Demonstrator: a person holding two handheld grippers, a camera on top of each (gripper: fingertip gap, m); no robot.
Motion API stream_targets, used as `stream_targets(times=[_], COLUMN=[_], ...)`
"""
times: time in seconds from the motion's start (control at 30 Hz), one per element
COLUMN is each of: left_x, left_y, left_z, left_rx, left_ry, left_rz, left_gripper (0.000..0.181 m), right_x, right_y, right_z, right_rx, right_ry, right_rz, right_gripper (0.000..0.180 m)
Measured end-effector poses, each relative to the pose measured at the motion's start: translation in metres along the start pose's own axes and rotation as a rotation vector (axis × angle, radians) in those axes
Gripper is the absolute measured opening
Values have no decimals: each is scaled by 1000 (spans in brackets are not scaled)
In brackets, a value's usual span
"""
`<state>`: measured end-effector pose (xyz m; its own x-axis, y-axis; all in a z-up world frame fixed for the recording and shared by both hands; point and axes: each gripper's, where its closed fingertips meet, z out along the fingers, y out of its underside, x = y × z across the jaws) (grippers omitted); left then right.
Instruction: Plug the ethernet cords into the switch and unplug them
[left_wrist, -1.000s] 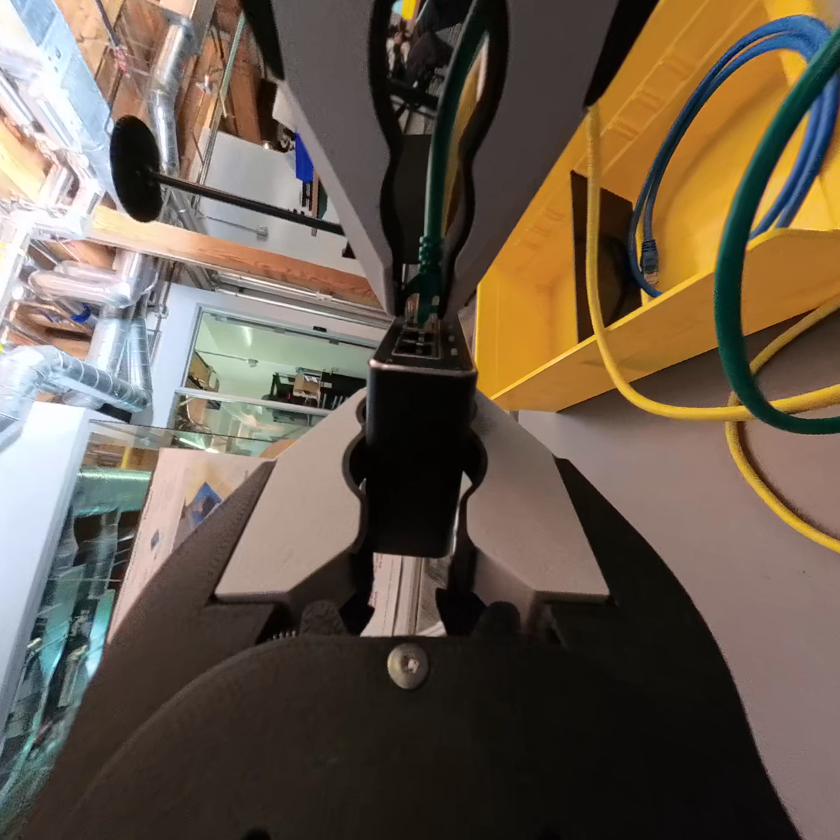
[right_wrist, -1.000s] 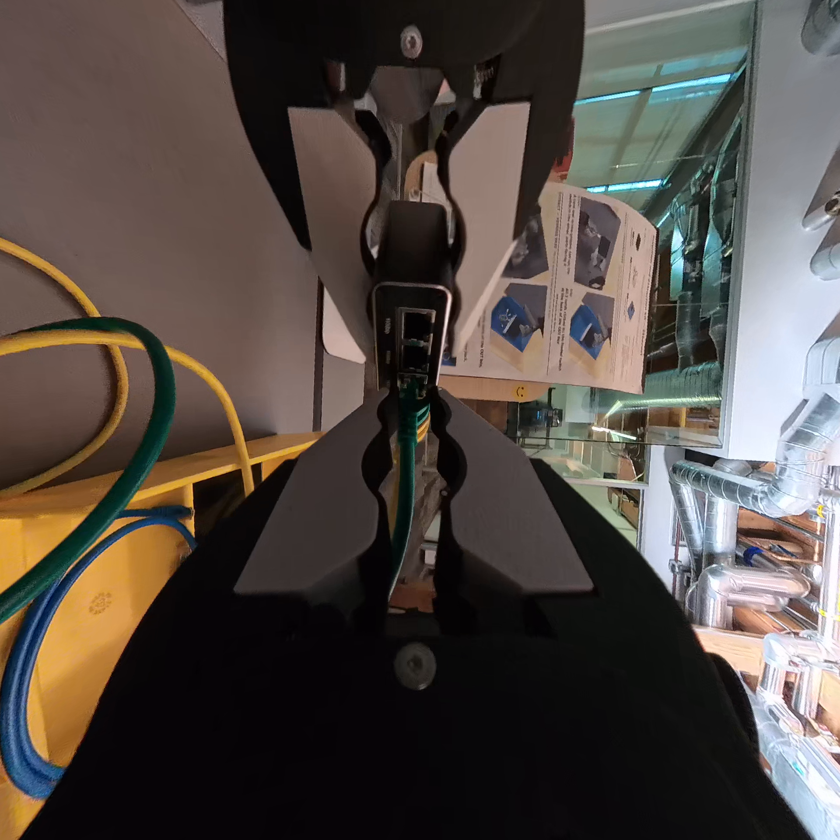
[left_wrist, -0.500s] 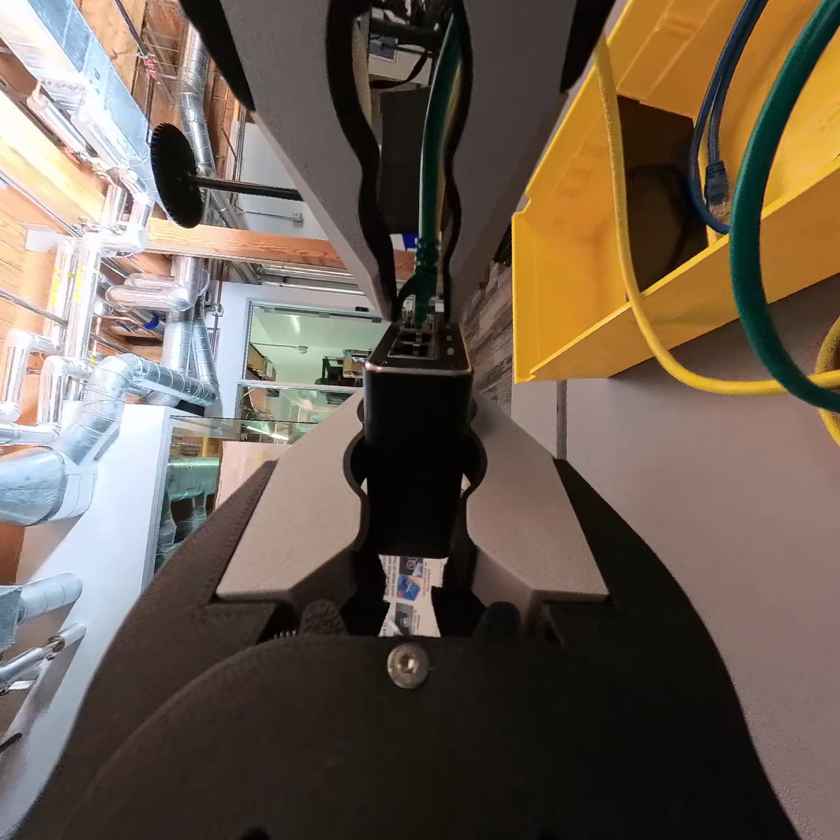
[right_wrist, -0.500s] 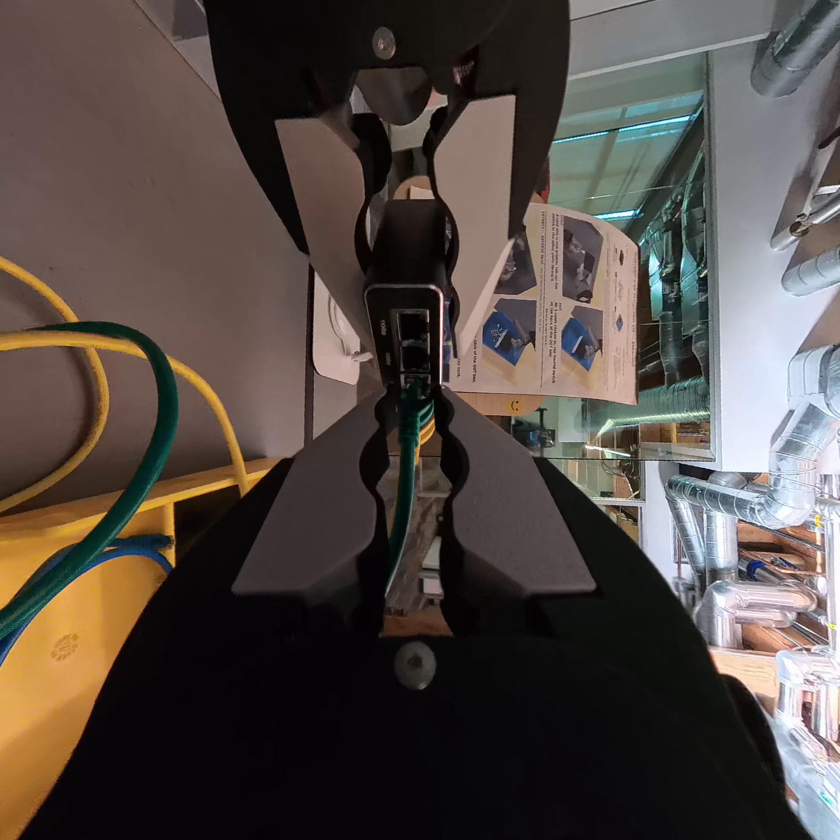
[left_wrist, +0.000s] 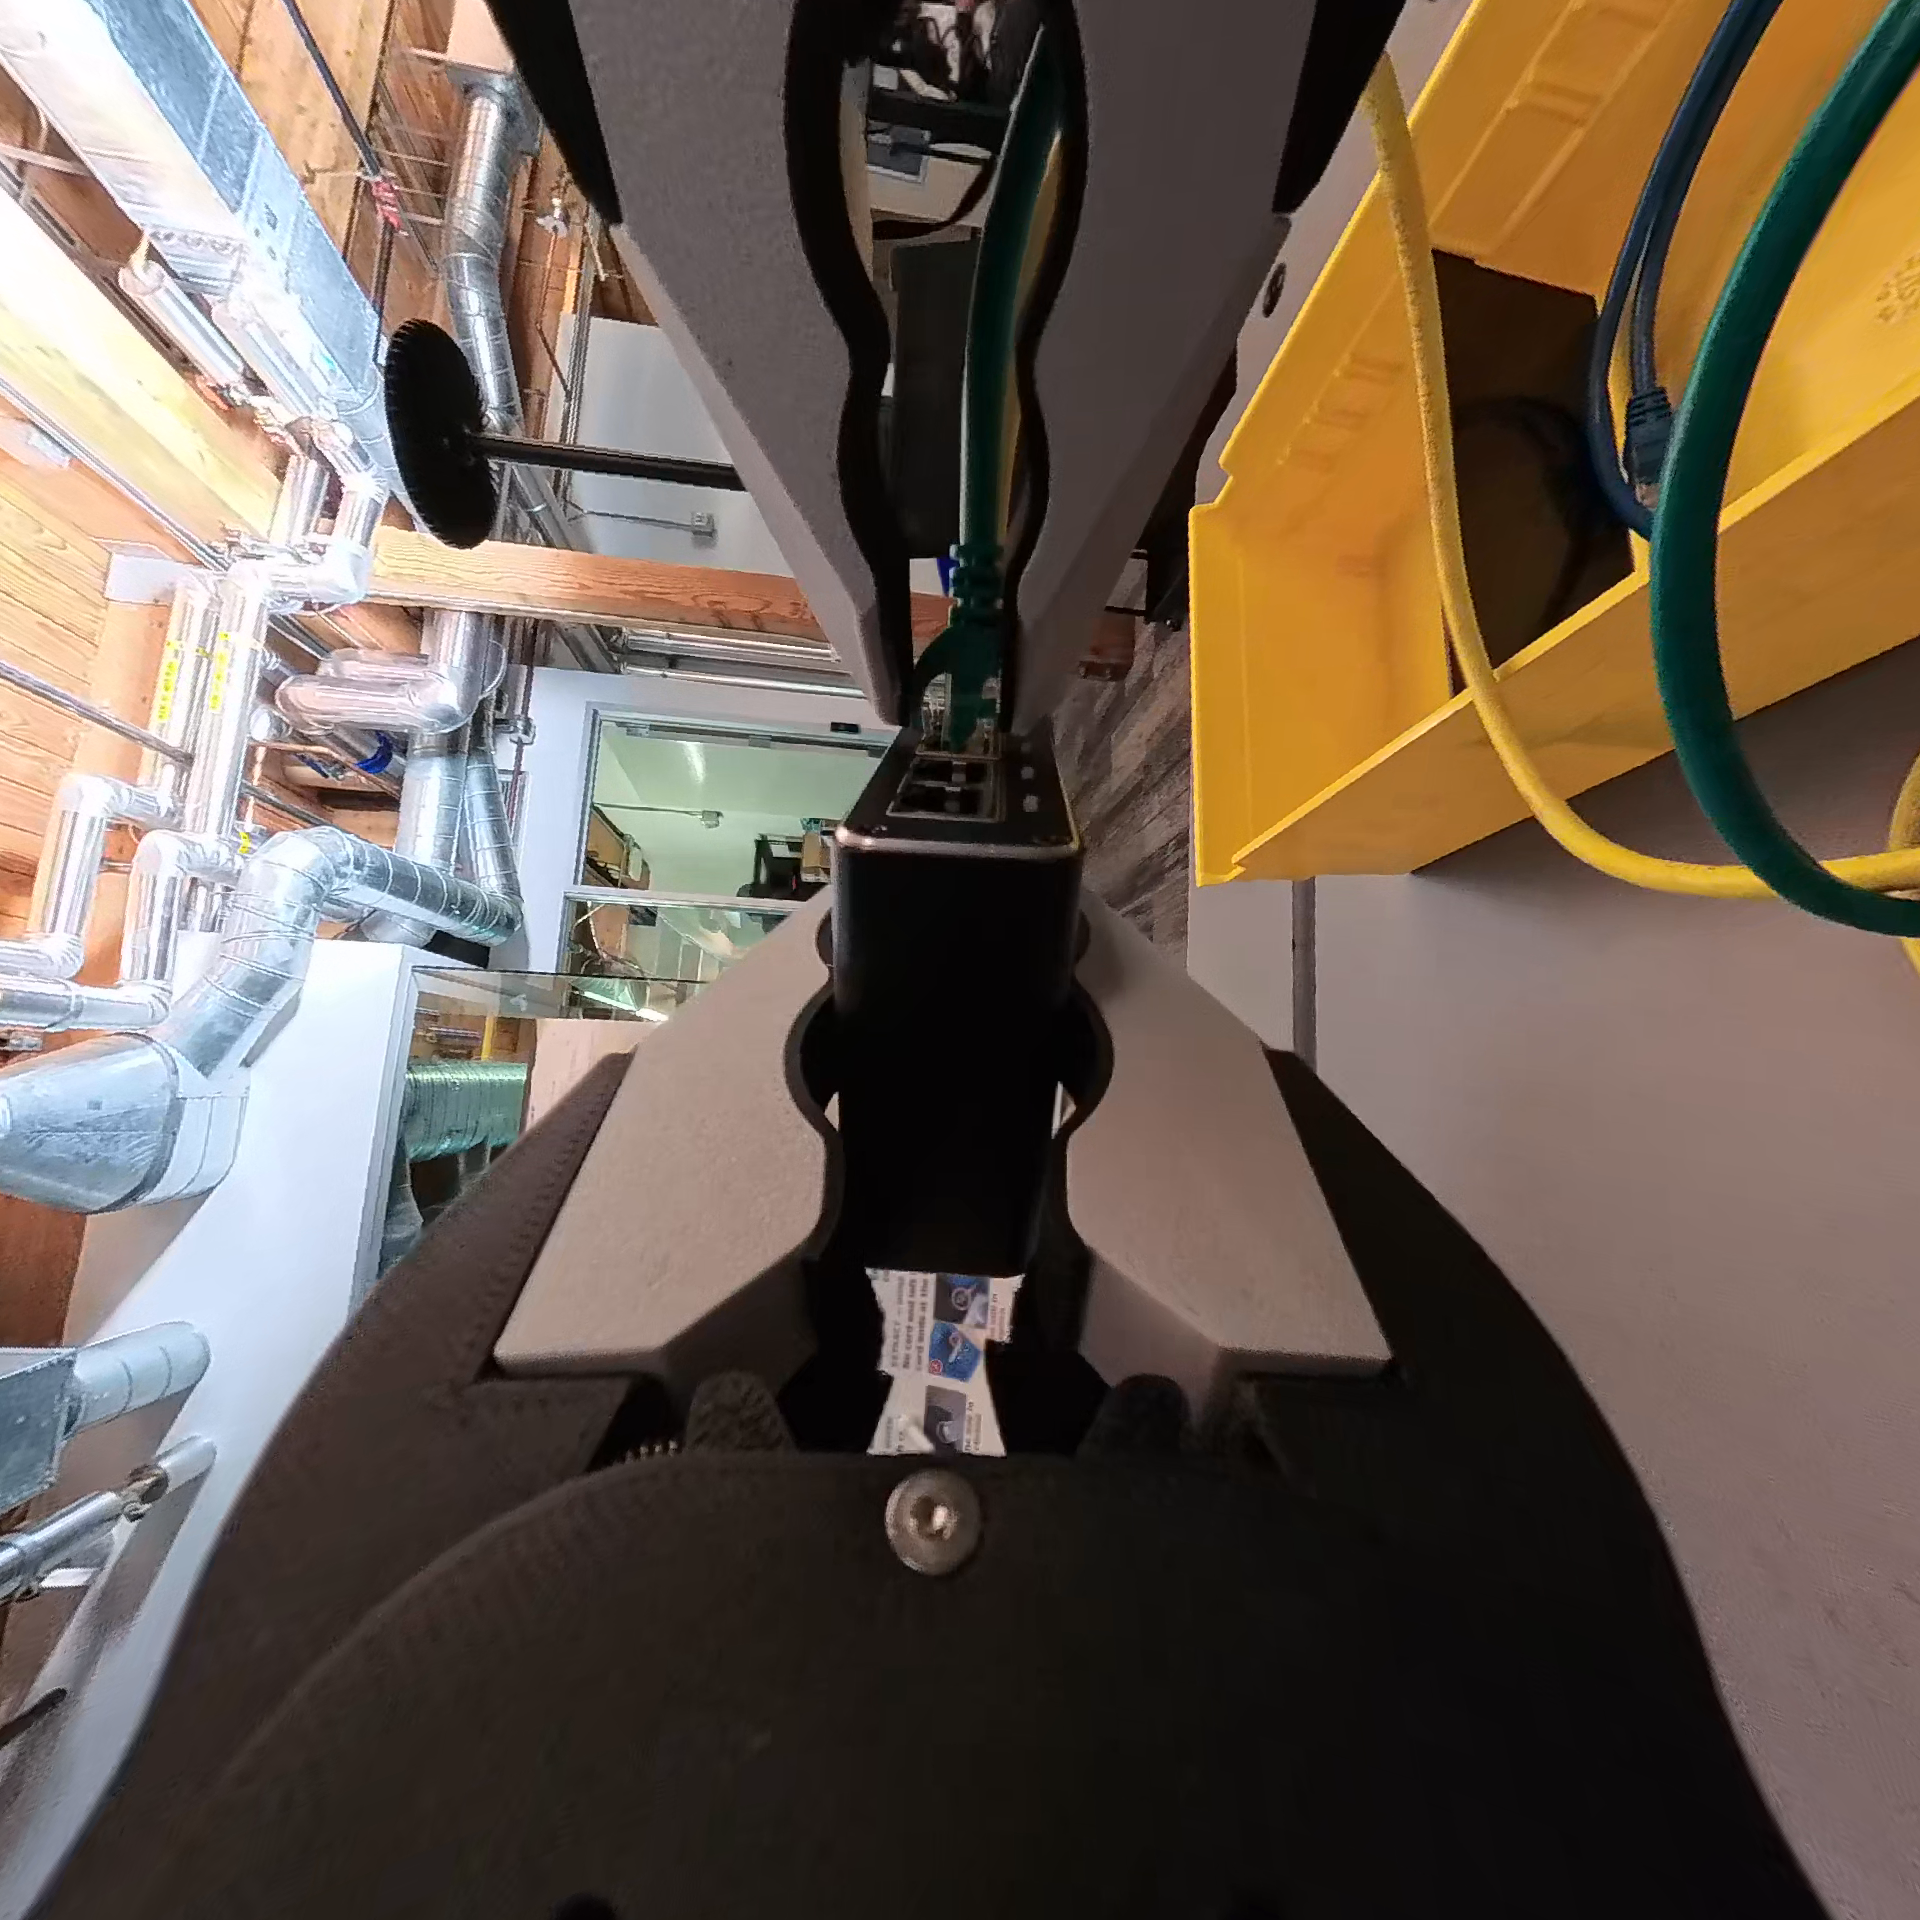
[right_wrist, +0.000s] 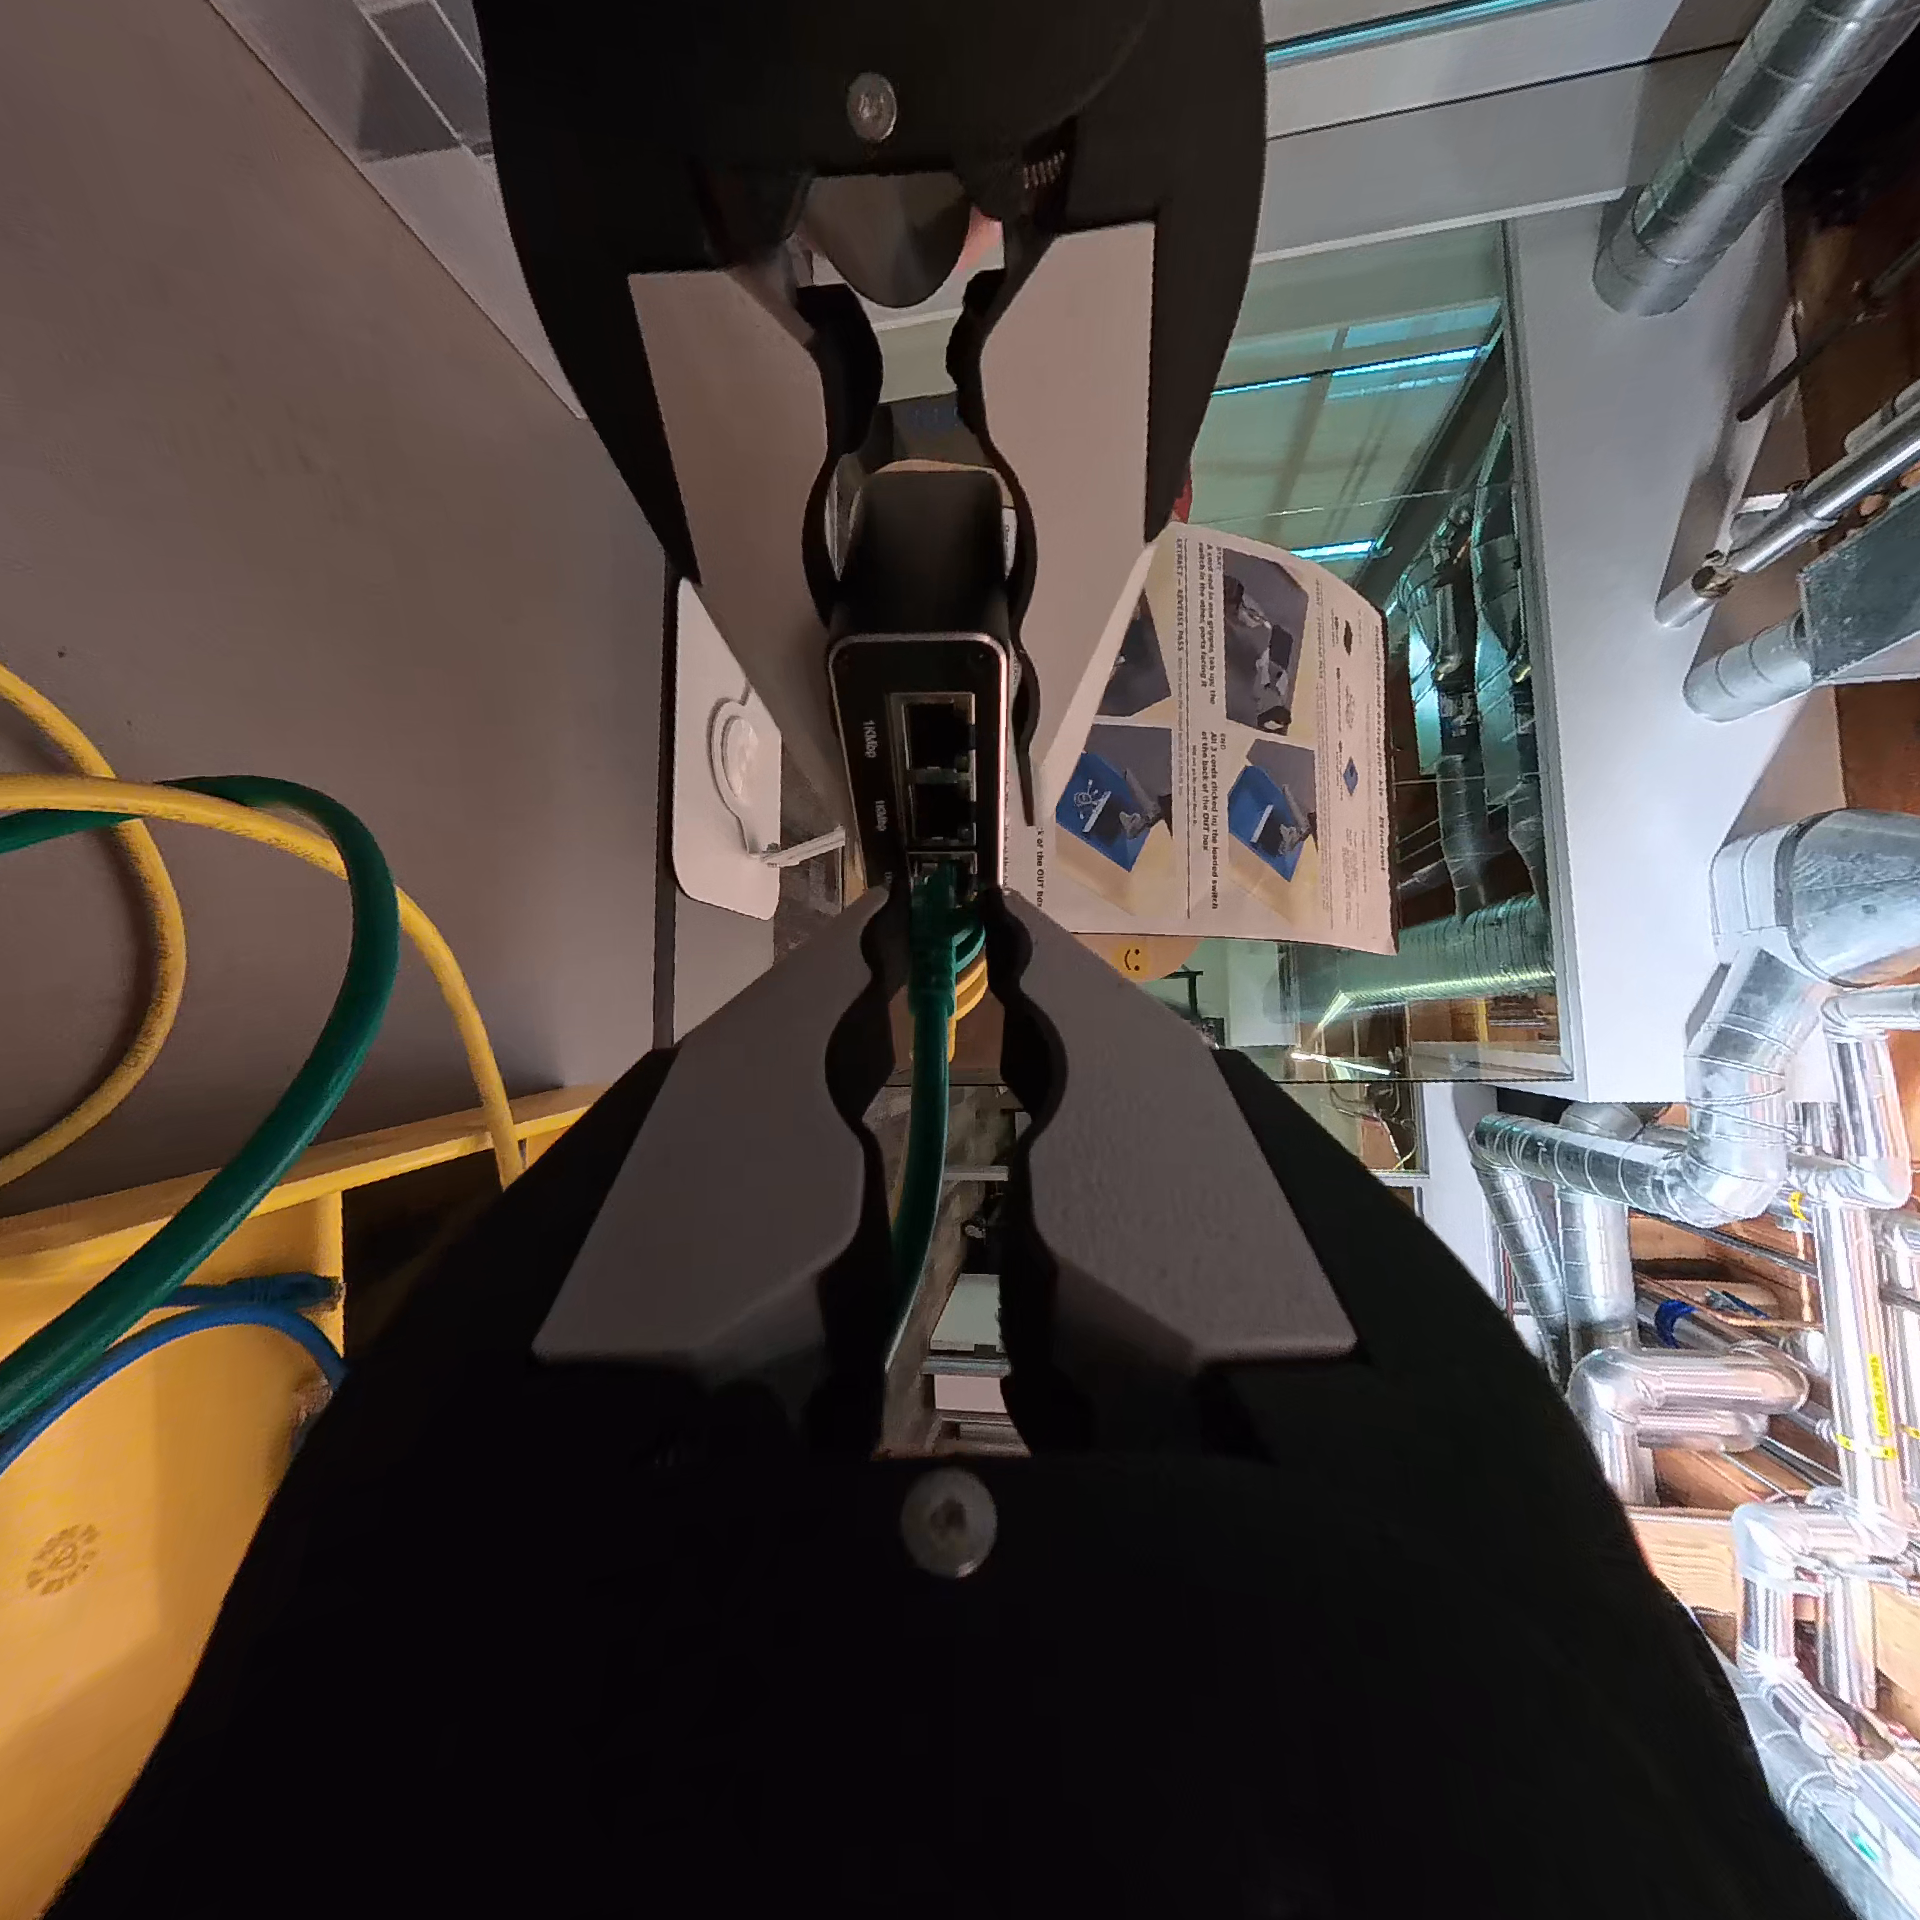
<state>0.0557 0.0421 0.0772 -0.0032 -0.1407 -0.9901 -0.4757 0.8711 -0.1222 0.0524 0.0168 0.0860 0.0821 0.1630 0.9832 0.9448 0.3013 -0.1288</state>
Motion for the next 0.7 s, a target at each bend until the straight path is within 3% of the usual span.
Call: stream_targets(times=[0.27, 0.7], left_x=[9, 35], left_y=[-4, 1], left_z=[10, 20], left_rx=[2, -3], left_ry=[22, 191], left_rz=[6, -71], left_gripper=[35, 37], right_x=[-12, -37], right_y=[10, 19], right_z=[-4, -6], right_rx=[-66, -180], right_ry=[-107, -262], right_rz=[96, 105], right_gripper=[12, 14])
